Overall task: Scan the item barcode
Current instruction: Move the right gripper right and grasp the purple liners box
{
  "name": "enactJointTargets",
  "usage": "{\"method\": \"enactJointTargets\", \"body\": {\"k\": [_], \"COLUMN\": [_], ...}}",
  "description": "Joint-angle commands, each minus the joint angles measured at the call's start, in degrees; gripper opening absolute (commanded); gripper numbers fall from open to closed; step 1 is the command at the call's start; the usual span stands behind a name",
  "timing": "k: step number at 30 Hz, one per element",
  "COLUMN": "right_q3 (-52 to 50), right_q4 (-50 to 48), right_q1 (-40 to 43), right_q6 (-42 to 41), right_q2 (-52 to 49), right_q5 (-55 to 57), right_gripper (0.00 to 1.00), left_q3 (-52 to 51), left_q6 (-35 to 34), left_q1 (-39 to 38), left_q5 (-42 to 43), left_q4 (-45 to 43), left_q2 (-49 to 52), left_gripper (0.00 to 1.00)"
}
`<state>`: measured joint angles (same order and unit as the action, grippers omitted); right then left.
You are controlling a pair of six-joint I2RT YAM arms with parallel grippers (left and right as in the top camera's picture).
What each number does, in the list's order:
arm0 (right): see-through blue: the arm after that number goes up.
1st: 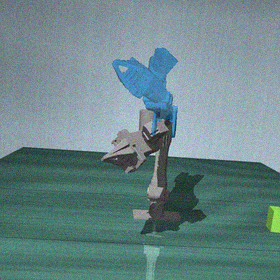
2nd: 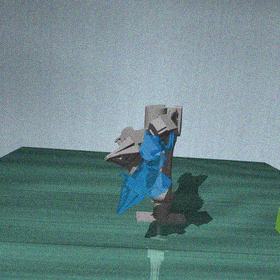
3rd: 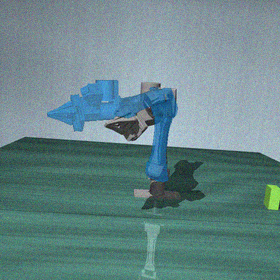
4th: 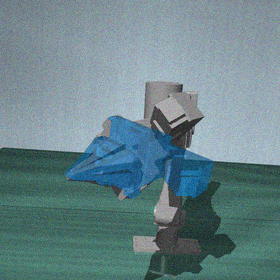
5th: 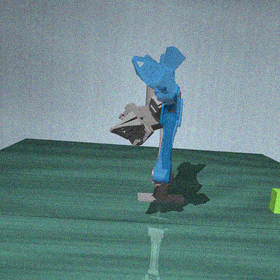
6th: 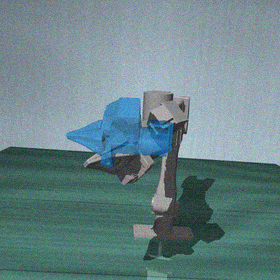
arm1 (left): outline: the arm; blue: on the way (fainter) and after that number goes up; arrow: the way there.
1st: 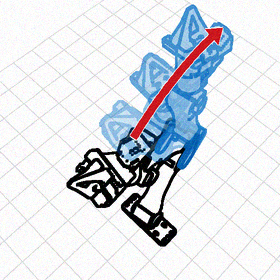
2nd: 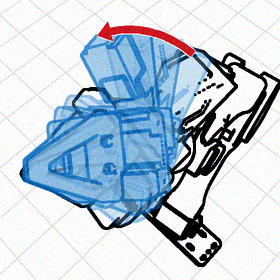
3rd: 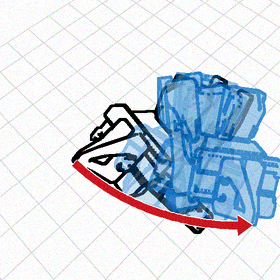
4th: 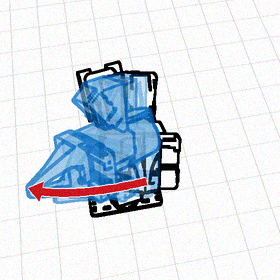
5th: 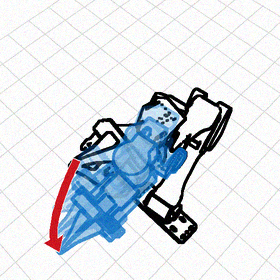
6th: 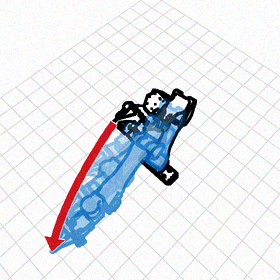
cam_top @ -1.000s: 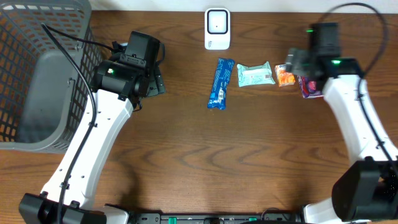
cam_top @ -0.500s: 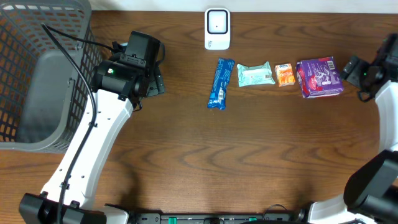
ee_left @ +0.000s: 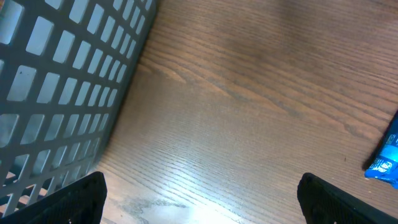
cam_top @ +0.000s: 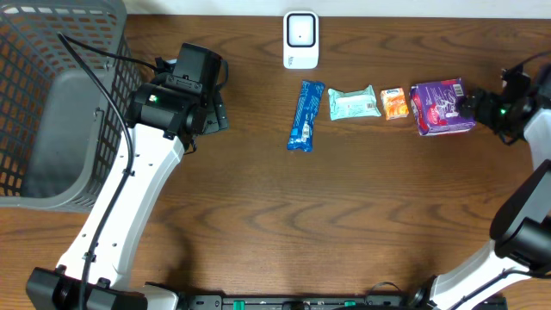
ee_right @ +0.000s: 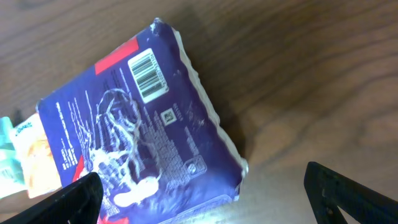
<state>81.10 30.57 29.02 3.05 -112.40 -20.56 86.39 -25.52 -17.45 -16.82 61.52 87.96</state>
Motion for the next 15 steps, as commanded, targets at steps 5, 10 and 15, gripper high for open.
{"method": "enactJointTargets", "body": {"k": [5,10,15], "right_q3": [-0.33,-0.35,-0.33], "right_q4": [-3.65,-6.51,-9.27], "right_q1": [6.82,8.87,9.2], "right_q6": [4.0,4.57,4.55], "right_q2": [-6.01,-11.15,-16.13], "right_q5": [-21.05,-31.71,-36.92], "right_gripper": [0.99,0.99,0.94], "left_q3": [0.09,0.09,0.09], "left_q6": [-0.5,-0.5,-0.5], "left_q1": [0.13,0.13,0.13], "left_q5": [-0.37,-0.37,-0.37], "left_q4": [0.13,0.13,0.13], "left_q2": [0.11,0.11,0.11], "left_gripper": [0.98,0.98,0.98]}}
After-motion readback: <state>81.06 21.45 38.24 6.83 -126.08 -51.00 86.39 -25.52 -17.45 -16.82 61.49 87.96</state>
